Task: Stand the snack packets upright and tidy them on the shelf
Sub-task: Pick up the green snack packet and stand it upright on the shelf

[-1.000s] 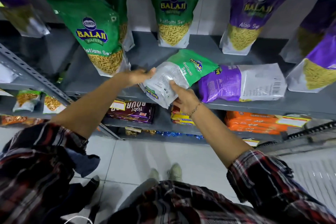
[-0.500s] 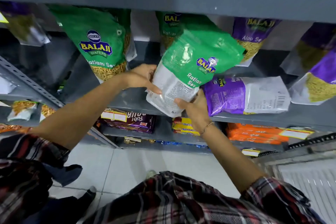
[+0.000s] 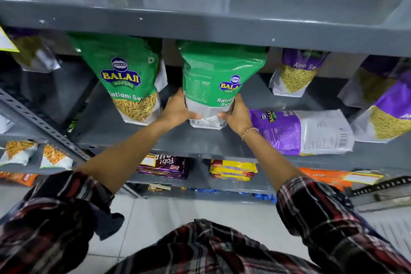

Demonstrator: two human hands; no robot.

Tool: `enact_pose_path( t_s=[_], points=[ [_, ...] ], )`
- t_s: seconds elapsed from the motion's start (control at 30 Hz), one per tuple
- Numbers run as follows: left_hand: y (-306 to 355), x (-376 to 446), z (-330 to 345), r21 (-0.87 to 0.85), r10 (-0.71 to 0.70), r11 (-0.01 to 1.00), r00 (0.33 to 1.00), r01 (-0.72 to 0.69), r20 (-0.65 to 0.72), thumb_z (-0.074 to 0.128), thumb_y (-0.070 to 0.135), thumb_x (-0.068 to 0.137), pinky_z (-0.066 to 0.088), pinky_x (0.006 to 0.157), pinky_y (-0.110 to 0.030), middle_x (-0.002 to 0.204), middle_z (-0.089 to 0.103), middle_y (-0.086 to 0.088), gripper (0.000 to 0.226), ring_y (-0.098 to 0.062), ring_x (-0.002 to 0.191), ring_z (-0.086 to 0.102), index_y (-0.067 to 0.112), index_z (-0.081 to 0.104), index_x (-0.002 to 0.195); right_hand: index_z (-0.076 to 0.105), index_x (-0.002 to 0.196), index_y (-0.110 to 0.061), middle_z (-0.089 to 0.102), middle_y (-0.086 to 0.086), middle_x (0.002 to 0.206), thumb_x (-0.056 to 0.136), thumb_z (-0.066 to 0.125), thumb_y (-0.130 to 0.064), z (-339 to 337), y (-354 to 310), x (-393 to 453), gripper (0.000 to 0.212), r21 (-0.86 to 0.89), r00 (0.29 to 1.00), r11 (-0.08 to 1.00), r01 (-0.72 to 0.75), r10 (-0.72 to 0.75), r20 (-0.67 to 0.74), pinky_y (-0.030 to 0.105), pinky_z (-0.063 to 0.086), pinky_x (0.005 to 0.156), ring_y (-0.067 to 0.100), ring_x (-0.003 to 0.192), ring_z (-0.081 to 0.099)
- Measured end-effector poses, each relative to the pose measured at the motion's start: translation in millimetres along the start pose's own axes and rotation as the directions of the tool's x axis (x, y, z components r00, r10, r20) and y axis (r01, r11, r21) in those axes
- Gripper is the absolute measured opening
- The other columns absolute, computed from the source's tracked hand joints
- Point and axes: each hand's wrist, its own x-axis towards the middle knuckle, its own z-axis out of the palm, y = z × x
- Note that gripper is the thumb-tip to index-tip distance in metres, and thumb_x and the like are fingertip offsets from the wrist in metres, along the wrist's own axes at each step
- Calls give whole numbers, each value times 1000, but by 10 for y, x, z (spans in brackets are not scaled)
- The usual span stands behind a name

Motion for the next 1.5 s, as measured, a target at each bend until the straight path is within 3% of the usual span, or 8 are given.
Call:
enact_pose_path(
  t_s=[0.1, 0.33, 0.5, 0.63, 0.97, 1.23, 1.4, 1.5],
  points=[
    [-38, -3, 30, -17, -2, 1000, 1000, 2, 1, 88, 22, 58, 37, 92, -22, 135, 56, -9, 96, -25, 122, 52, 14, 34, 137, 42, 112, -11, 63, 2, 106, 71, 74, 1, 22, 34, 36, 53, -26, 1000, 1000, 6, -6, 16, 25, 49, 82, 13, 93, 57],
    [-77, -162, 50, 134, -11, 991, 999, 17, -45, 76, 29, 74, 36, 86, -27, 116, 39, -9, 64, -18, 101, 43, 4, 36, 117, 35, 113, -8, 60, 8, 115, 78, 67, 1, -27, 123, 14, 48, -4, 999, 1000, -31, 31, 44, 19, 51, 80, 20, 102, 59],
    [31, -446, 216, 54, 184, 982, 978, -179, -103, 69, 12, 81, 50, 69, -22, 88, 65, -9, 17, -20, 76, 62, 11, 54, 89, 46, 103, -6, 58, 2, 94, 79, 64, 4, -16, 103, -62, 32, 60, 987, 993, -103, 110, -117, 7, 49, 64, 17, 87, 60],
    [75, -509, 408, -46, 278, 960, 958, -275, 74, 73, 11, 78, 52, 77, -16, 109, 63, -12, 39, -17, 90, 62, 7, 57, 114, 50, 102, -4, 58, 3, 92, 84, 56, 3, -5, 83, -164, 20, 23, 980, 991, -133, 135, -145, 23, 46, 75, 18, 87, 58],
    [-30, -498, 468, -194, 119, 970, 984, -144, -136, 82, 36, 67, 44, 84, -24, 114, 47, -15, 67, -21, 104, 52, 7, 38, 107, 61, 104, -6, 54, 9, 100, 77, 42, 14, 406, 35, -759, 38, 63, 994, 998, 12, -5, -108, 32, 50, 84, 27, 86, 63],
    [-169, -387, 247, -102, 184, 977, 982, -188, -50, 56, 26, 92, 50, 89, -43, 121, 62, -14, 42, -32, 106, 62, 5, 38, 123, 48, 97, -13, 57, 1, 94, 78, 66, -1, 63, 3, -450, 28, 110, 993, 993, -30, 42, -113, 35, 52, 85, 22, 89, 61],
    [-184, -71, 1, -40, 145, 989, 975, -140, 168, 43, 17, 98, 37, 99, -27, 141, 51, -9, 42, -26, 130, 45, 10, 38, 139, 18, 140, -7, 32, 12, 148, 66, 82, -19, -465, 43, 155, 99, -198, 967, 978, 70, -18, 255, 37, 28, 113, 22, 135, 33],
    [-196, 68, -12, -17, 107, 994, 975, -106, 196, 41, 16, 99, 39, 102, -35, 134, 56, -14, 33, -28, 125, 49, 3, 49, 128, 27, 135, -7, 45, 7, 137, 64, 82, -7, -434, 84, 221, 90, -72, 929, 997, -5, 31, 368, 40, 35, 111, 24, 130, 43]
  ],
)
